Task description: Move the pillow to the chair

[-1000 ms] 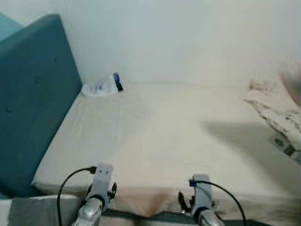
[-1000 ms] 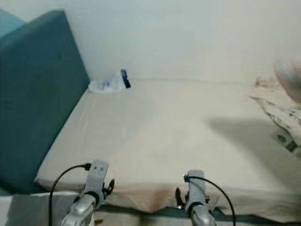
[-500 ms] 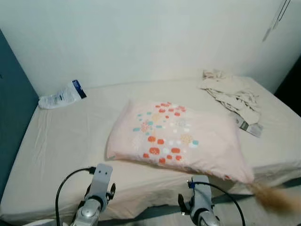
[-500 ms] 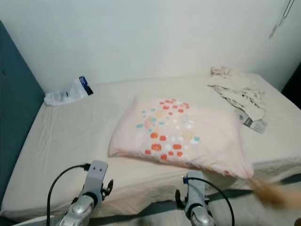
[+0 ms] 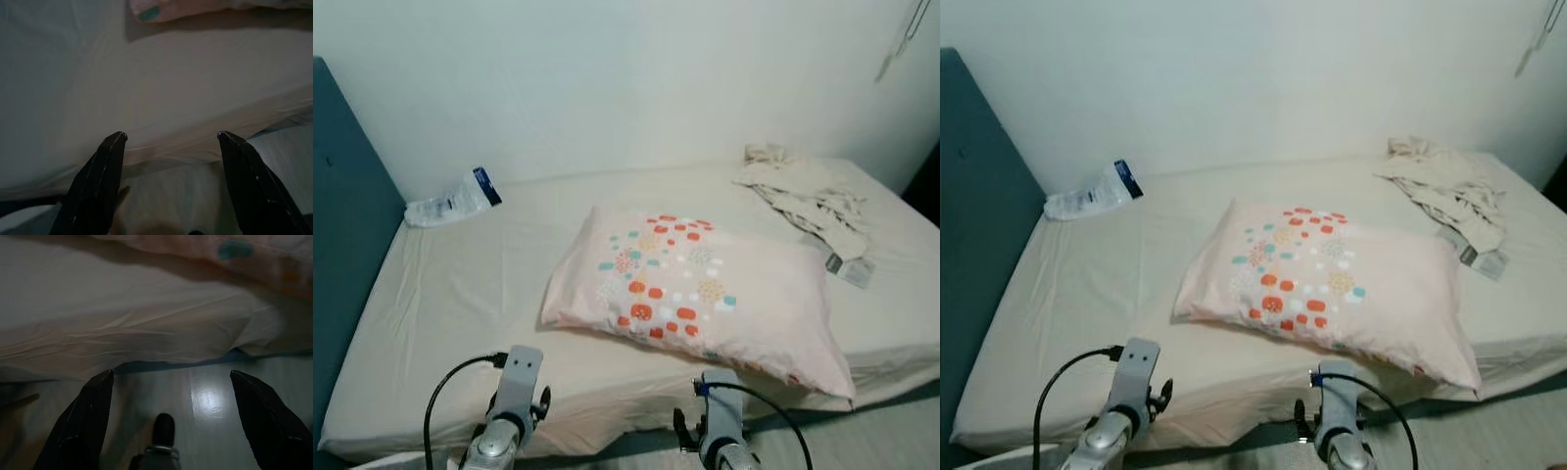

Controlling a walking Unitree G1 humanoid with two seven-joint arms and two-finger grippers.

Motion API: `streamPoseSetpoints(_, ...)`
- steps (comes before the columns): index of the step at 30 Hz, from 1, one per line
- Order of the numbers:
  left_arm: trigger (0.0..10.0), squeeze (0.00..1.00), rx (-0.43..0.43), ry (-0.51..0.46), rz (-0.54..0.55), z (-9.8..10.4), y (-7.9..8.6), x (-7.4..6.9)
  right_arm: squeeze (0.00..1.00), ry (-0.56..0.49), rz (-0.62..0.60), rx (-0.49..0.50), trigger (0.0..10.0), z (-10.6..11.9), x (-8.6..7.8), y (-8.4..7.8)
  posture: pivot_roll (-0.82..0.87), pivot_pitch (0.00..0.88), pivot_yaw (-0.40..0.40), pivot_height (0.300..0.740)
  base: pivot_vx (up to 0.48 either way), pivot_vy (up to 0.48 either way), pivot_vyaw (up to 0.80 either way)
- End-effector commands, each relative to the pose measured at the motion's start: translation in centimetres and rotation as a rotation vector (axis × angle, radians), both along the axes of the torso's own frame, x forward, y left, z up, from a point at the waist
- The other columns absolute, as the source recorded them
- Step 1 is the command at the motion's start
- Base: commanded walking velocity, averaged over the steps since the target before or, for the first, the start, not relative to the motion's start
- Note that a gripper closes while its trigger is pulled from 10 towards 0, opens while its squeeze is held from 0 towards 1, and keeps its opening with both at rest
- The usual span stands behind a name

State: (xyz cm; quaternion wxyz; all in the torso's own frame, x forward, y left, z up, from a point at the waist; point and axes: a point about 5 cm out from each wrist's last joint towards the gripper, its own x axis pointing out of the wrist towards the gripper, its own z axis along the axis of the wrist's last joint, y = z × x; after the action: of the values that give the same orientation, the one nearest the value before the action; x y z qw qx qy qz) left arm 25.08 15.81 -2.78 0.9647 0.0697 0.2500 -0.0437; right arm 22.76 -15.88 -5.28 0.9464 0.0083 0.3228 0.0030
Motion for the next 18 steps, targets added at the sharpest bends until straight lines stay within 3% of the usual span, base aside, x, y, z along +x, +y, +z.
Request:
streamPoseSetpoints(1, 10.0, 0.00, 0.006, 0.018, 0.004, -0.27, 0.13, -0.32, 0.00, 0.012, -0.008, -0.006, 10.0, -0.27, -0.40, -0.17, -0.01, 0.077, 0.036, 0.740, 0.000, 0.000, 0.00)
streamPoseSetpoints(18, 10.0, 0.00, 0.014, 0.052, 0.026, -0.63, 0.48, -0.59, 0.00, 0.025, -0.012, -0.013, 10.0, -0.40, -0.57, -0.58, 0.00, 0.087, 0.030, 0.740, 0.000, 0.000, 0.00)
